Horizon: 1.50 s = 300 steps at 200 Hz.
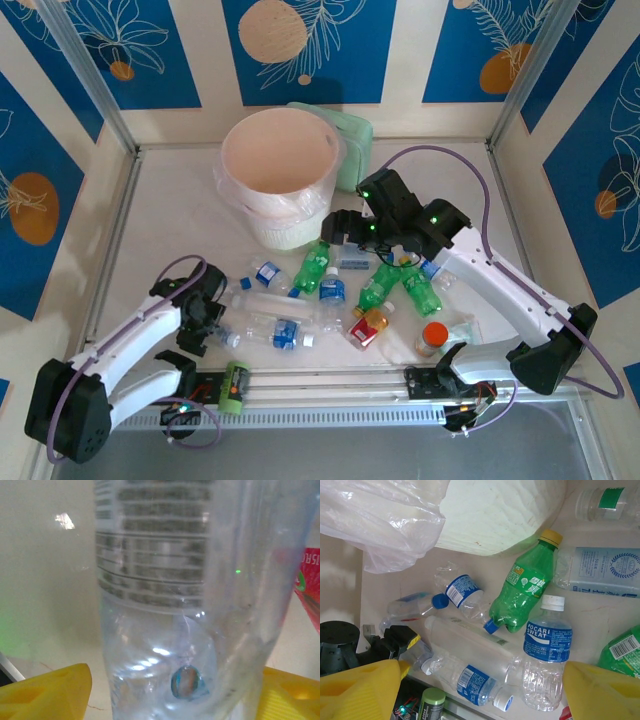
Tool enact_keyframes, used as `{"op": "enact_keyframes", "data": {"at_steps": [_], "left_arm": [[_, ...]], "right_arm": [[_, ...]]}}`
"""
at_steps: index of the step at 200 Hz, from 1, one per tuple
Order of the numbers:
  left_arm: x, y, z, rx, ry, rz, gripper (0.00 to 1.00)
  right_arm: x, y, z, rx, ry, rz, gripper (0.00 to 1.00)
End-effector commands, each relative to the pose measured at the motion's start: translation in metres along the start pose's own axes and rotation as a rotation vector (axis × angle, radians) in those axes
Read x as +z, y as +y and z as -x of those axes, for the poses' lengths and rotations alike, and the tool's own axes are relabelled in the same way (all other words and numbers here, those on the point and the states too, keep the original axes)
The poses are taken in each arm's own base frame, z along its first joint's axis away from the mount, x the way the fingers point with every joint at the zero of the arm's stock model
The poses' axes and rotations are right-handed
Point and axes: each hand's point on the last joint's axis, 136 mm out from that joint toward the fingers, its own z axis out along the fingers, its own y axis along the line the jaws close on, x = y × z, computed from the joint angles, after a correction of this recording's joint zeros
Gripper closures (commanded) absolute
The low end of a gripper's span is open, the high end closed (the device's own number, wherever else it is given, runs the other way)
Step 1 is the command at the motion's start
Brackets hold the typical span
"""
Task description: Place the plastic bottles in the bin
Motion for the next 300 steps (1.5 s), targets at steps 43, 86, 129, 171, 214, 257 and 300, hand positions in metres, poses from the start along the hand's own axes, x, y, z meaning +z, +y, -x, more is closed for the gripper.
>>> {"op": "enact_keyframes", "data": {"at_steps": [43,86,129,171,214,257,300], "left_arm": [[-0.008,0.015,0.006,-0.040,-0.024,0.015,0.32],[-0.037,0.019,0.019,-0.020,-0.091,-0.015,0.36],[-0.085,-0.001,0.036,0.036,-0.180,-0.124,0.38],[-0.130,-0.025,0.052,0.111,-0.275,-0.204,0.38],[-0.101,-0.013,0.031,0.106,-0.151,-0.129,0.24],[-0.062,0.000,0.006,0.087,-0.010,-0.051,0.21],[-0.041,0.003,-0.002,0.111,0.026,0.008,0.20]], "right_arm": [[-0.007,-0.009,0.004,0.041,-0.028,-0.008,0.16],[-0.013,-0.017,0.006,0.067,-0.047,-0.006,0.17],[-0.020,-0.028,0.010,0.108,-0.067,-0.002,0.18],[-0.026,-0.035,0.013,0.140,-0.084,0.014,0.18],[-0.023,-0.039,0.010,0.154,-0.069,0.005,0.18],[-0.020,-0.043,0.009,0.163,-0.058,-0.001,0.18],[-0.015,-0.047,0.009,0.176,-0.044,-0.008,0.18]]}}
